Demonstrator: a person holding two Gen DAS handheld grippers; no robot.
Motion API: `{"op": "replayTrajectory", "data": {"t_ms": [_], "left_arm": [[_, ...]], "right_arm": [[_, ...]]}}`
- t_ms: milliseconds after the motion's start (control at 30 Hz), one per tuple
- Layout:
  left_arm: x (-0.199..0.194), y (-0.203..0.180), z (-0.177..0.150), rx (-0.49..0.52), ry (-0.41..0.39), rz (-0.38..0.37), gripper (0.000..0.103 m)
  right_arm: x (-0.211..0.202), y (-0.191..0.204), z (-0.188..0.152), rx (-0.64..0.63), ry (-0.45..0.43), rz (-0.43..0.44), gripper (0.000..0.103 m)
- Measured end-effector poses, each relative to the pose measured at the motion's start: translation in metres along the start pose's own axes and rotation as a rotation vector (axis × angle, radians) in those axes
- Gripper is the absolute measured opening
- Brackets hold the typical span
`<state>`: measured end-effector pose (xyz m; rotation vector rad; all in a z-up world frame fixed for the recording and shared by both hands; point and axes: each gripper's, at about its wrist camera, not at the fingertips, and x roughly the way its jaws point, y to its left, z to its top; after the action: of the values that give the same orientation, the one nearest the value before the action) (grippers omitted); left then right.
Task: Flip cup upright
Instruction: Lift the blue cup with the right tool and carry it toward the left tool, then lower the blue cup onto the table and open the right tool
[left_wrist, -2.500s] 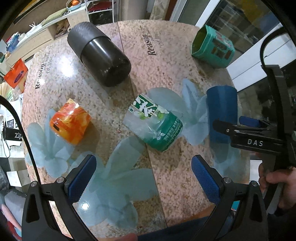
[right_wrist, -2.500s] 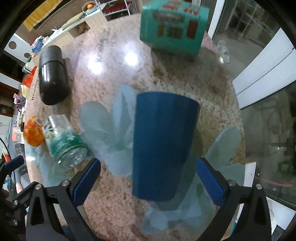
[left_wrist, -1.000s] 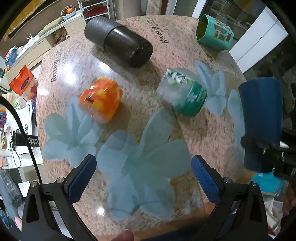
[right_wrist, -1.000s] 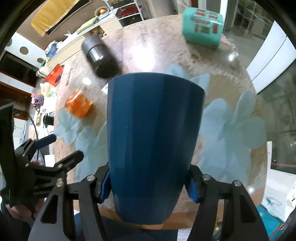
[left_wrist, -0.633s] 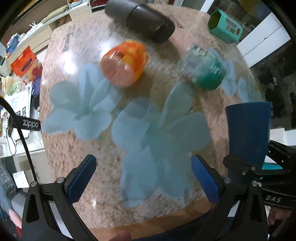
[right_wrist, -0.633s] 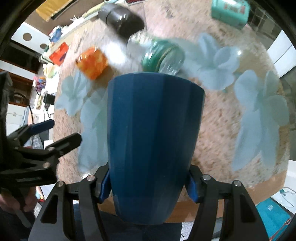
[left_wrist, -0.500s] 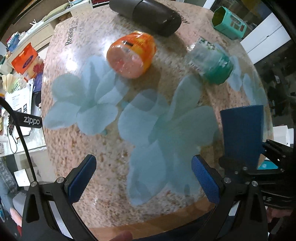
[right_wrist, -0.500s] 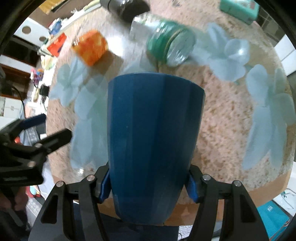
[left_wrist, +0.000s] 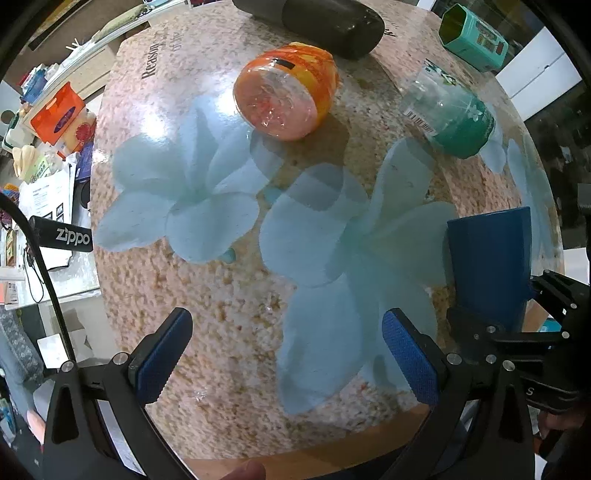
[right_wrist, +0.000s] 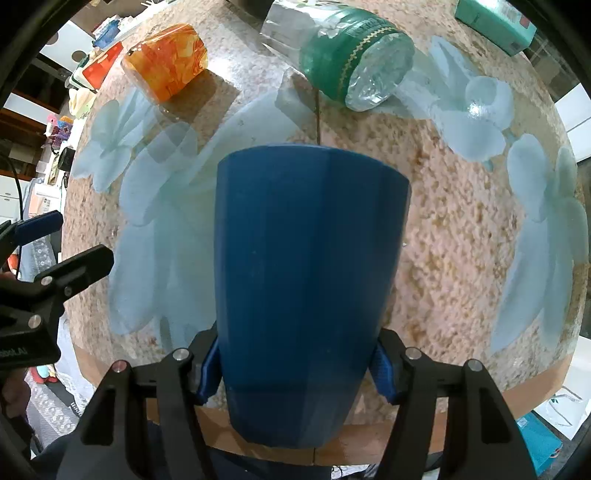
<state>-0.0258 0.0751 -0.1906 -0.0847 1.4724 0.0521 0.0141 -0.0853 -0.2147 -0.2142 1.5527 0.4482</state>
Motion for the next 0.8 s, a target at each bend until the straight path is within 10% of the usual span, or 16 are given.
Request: {"op": "replayTrajectory", "data": {"t_ms": [300,800], "left_arm": [[-0.004,0.001,-0.004,0.011,0.006,-0.015,0.103],[-0.050,-0.009,-0.014,0.054,-0.054,-0.074,0.103]], "right_arm": [[0.005,0.015,-0.010,0.007,-0.038,-0.009,0.100],[-0.064,0.008,-0.035,0.028,-0.135,-0.074,0.102]]}}
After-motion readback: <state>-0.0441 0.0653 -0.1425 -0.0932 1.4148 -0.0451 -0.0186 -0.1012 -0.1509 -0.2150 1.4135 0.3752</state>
